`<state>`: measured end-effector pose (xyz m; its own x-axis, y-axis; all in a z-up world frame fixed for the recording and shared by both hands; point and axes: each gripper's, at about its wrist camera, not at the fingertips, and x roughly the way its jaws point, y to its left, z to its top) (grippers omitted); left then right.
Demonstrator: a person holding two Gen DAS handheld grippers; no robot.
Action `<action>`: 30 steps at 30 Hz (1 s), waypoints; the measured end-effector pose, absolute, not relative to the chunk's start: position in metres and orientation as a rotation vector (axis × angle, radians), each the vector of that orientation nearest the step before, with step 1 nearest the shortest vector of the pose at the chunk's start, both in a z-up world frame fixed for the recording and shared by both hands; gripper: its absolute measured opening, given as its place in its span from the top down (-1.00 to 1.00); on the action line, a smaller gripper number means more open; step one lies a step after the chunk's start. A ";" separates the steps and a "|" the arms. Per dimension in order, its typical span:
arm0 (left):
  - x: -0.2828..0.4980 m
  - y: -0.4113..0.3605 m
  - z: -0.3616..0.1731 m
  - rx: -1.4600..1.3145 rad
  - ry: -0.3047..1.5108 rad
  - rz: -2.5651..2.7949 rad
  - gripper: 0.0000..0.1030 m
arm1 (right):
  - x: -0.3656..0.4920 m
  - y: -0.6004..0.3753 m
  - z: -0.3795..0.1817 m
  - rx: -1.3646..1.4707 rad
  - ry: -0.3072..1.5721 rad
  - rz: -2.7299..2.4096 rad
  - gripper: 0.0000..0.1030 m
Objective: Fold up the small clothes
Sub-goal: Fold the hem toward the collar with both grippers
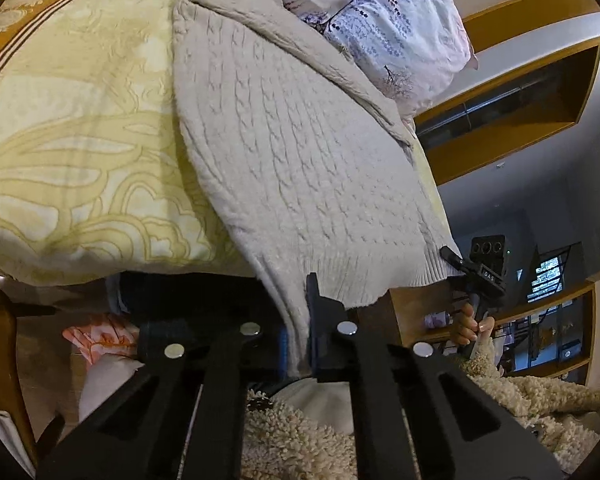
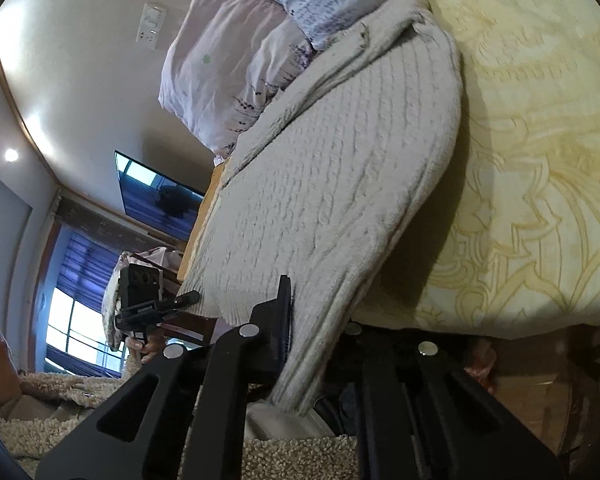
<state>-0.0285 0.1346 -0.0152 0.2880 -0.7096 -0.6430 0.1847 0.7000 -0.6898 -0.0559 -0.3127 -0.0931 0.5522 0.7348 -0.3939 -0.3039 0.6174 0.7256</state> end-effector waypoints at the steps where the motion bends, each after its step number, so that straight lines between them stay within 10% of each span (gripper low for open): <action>1: -0.029 0.137 -0.014 -0.551 1.124 -0.636 0.86 | -0.056 -0.313 -0.091 0.643 0.745 0.665 0.82; 30: 0.097 0.161 0.059 -0.546 0.863 -0.420 0.88 | 0.010 -0.302 -0.004 0.378 0.379 0.378 0.86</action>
<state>0.0971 0.1609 0.0593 0.5845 -0.5522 -0.5945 0.1275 0.7861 -0.6049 0.0101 -0.3021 -0.0043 0.8618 0.4206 -0.2836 -0.2822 0.8621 0.4209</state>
